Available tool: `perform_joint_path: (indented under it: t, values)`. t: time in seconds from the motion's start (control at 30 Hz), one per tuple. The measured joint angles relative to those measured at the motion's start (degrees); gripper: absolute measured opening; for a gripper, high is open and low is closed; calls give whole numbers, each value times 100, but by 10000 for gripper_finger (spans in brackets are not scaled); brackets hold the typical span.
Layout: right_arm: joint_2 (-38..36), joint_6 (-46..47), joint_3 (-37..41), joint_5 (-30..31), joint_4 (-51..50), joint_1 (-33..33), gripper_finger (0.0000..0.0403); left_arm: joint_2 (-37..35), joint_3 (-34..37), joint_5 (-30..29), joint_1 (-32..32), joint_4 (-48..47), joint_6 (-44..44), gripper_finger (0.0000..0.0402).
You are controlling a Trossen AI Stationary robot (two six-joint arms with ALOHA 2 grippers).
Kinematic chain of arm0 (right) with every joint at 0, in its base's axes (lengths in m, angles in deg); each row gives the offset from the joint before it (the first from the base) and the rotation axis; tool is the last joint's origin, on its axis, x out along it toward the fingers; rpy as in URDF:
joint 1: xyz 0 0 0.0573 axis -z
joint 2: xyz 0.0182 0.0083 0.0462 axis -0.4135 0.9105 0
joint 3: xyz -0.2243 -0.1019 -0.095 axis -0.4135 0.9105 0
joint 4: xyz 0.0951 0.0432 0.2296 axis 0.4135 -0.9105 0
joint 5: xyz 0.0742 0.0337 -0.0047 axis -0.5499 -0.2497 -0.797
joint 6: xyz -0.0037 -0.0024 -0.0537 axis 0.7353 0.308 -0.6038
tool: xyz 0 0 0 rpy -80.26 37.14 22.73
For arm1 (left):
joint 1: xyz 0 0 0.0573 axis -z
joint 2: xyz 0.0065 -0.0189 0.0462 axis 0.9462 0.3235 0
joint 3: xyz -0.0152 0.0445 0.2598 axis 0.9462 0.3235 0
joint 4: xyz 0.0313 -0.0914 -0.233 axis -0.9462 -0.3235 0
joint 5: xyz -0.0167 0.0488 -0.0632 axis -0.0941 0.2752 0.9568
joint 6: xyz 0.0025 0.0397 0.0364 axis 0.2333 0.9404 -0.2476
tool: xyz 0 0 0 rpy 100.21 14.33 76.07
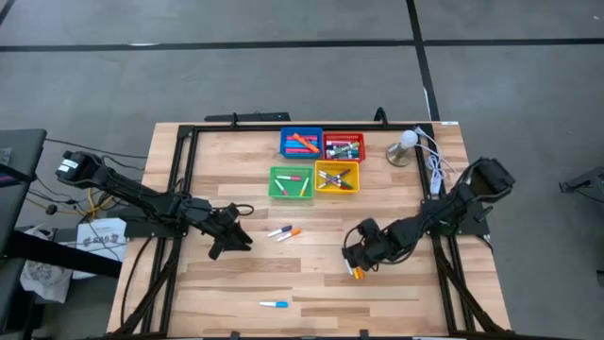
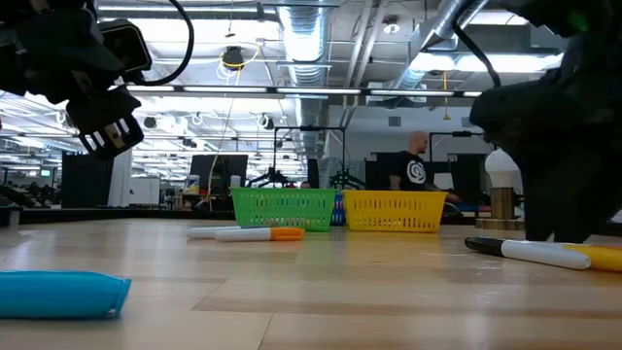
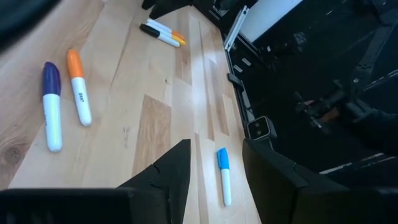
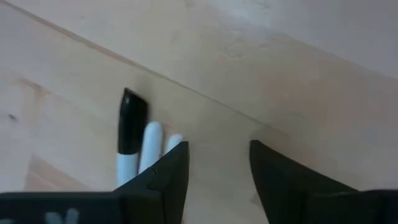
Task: Pick & Place Markers
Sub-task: Put the orange mini marker into the green bin
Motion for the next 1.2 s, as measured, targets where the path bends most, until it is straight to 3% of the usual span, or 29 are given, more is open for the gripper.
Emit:
perform_joint_path:
  t: [0.2, 0.37, 1.2]
  values:
    - [466, 11, -412, 194, -412, -228, 166, 0, 0, 2, 0, -30, -13, 145]
    - [355, 26, -622, 144, -953, -234, 169, 0, 0, -7, 0, -28, -15, 145]
    - [359, -63, -647, 273, -544, -269, 159, 0, 2, -9, -31, -66, 92, 145]
